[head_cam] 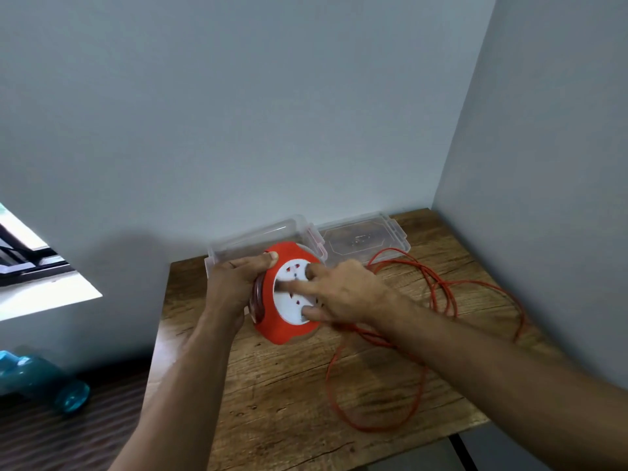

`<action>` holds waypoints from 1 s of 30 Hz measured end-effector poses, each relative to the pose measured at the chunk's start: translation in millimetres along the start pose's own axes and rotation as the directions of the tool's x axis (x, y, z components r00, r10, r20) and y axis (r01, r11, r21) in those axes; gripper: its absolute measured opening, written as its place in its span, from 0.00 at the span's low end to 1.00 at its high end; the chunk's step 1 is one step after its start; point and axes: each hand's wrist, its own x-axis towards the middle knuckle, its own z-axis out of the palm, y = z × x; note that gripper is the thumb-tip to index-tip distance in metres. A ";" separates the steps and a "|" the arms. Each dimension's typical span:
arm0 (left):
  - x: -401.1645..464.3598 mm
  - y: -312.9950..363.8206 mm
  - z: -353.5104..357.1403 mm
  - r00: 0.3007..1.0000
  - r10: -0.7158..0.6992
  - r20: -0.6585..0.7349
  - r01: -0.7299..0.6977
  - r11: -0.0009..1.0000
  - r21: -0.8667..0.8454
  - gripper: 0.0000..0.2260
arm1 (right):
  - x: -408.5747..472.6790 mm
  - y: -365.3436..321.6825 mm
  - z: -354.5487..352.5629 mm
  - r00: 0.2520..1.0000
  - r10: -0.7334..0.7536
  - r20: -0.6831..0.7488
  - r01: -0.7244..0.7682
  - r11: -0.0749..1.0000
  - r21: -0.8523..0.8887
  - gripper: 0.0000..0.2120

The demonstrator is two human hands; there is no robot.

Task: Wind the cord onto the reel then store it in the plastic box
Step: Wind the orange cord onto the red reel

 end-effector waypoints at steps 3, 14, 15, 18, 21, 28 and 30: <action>-4.1 -1.5 5.2 0.993 0.100 -0.062 -0.102 0.995 -0.023 0.02 | 6.1 -30.5 3.3 0.831 0.546 0.111 -0.541 0.743 0.395 0.31; -16.4 -25.0 10.5 0.927 0.350 -0.135 -0.331 0.932 0.148 0.10 | 30.9 -59.0 -15.3 0.216 0.502 0.838 -0.513 -0.672 0.534 0.20; -16.4 -26.3 10.2 0.925 0.355 -0.136 -0.334 0.930 0.151 0.12 | 30.5 -57.7 -18.2 0.232 0.472 0.851 -0.508 -0.687 0.519 0.21; -14.0 -24.7 6.7 0.938 0.293 -0.185 -0.281 0.956 0.088 0.06 | 22.7 -50.4 -22.9 0.355 0.555 0.752 -0.649 -0.433 0.626 0.21; -11.3 -18.6 3.8 0.964 0.149 -0.221 -0.163 0.986 -0.044 0.03 | 1.0 -33.2 -16.8 0.639 0.725 0.257 -0.751 0.516 0.413 0.18; -7.1 -10.1 -6.9 0.999 -0.005 -0.037 0.006 1.000 0.019 0.04 | -12.2 -4.3 -12.2 0.980 -0.130 0.152 0.123 0.991 0.055 0.31; -7.1 -5.3 -6.8 1.000 -0.023 0.004 0.023 1.000 0.008 0.05 | -7.7 -1.8 -12.7 0.949 -0.210 0.234 0.200 0.978 0.066 0.33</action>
